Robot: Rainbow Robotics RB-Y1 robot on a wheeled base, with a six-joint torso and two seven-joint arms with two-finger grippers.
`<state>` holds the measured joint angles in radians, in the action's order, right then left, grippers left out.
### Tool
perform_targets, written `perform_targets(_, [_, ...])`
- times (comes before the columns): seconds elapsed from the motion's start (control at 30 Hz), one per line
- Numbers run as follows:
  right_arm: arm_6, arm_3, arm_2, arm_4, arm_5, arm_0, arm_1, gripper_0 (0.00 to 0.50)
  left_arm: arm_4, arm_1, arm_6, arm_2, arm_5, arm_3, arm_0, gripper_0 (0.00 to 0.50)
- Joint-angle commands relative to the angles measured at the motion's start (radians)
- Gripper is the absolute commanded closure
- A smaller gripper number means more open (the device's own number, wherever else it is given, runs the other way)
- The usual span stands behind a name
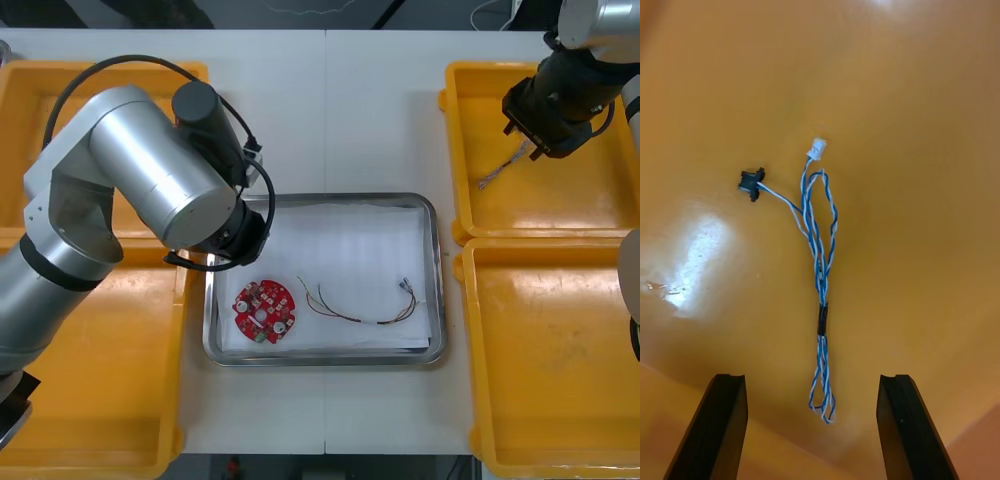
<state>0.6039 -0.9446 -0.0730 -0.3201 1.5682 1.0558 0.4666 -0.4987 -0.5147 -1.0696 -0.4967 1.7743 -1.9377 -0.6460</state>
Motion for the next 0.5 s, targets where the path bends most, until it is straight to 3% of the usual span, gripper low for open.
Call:
perform_targets(0.03, [-0.039,0.046,-0.024,-0.002,-0.054,0.053,-0.019,0.0,0.026,0.03,0.051,-0.04,-0.076,0.043,-0.037,0.499])
perform_targets(0.5, [-0.059,0.153,0.004,-0.01,-0.135,0.052,-0.039,0.0,0.078,0.028,0.114,-0.105,-0.196,0.077,0.005,0.498])
